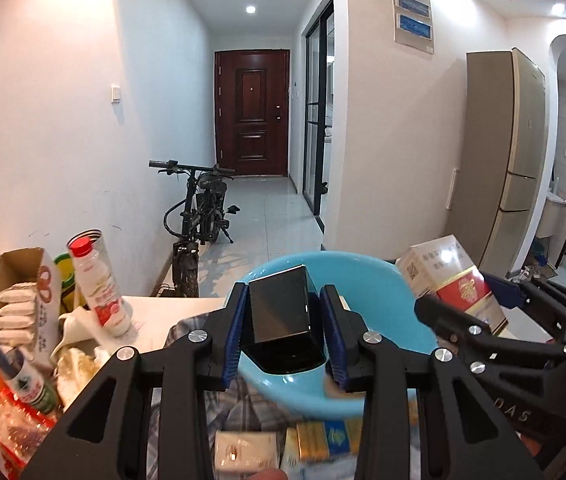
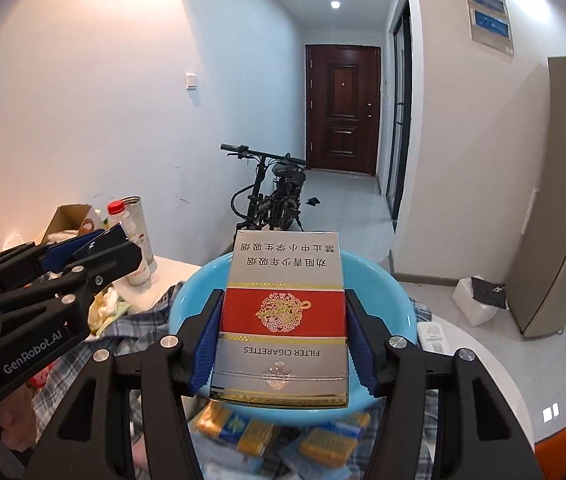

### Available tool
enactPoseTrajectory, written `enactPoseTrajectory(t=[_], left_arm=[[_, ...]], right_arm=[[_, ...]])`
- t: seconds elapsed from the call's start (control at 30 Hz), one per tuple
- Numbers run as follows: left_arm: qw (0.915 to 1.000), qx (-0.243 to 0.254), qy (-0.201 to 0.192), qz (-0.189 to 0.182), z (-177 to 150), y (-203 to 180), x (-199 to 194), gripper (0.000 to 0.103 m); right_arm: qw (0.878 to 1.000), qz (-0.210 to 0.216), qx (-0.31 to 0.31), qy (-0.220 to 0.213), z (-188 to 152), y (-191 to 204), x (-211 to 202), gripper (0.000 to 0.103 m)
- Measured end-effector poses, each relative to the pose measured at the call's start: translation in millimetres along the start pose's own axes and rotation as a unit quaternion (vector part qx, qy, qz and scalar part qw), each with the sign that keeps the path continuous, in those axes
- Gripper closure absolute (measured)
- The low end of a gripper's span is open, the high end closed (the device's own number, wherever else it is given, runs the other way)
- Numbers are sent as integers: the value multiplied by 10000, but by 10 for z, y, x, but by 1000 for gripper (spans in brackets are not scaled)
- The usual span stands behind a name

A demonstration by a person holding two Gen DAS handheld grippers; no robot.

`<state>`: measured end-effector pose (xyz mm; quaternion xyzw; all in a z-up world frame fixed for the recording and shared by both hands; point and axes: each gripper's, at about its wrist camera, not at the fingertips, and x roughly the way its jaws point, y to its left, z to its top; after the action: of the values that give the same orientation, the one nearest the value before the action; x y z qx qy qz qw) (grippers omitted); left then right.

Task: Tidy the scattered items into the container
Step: 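Carry the cigarette pack and black box over the basin with both grippers, then open the right gripper to drop the cigarette pack into the basin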

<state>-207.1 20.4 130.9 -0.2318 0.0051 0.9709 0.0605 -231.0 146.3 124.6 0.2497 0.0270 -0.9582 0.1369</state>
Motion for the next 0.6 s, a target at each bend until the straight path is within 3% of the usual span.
enactPoseTrajectory(t=[0.27, 0.4, 0.6], left_arm=[[9995, 9, 320, -4, -171, -21, 505, 68], [9994, 69, 234, 258, -156, -23, 558, 68], [9995, 64, 249, 210, -121, -5, 584, 68]], right_arm=[[9991, 72, 175, 385, -83, -161, 589, 44], [9989, -20, 128, 440, -110, -183, 659, 44], [9989, -124, 104, 433, -129, -186, 658, 44]])
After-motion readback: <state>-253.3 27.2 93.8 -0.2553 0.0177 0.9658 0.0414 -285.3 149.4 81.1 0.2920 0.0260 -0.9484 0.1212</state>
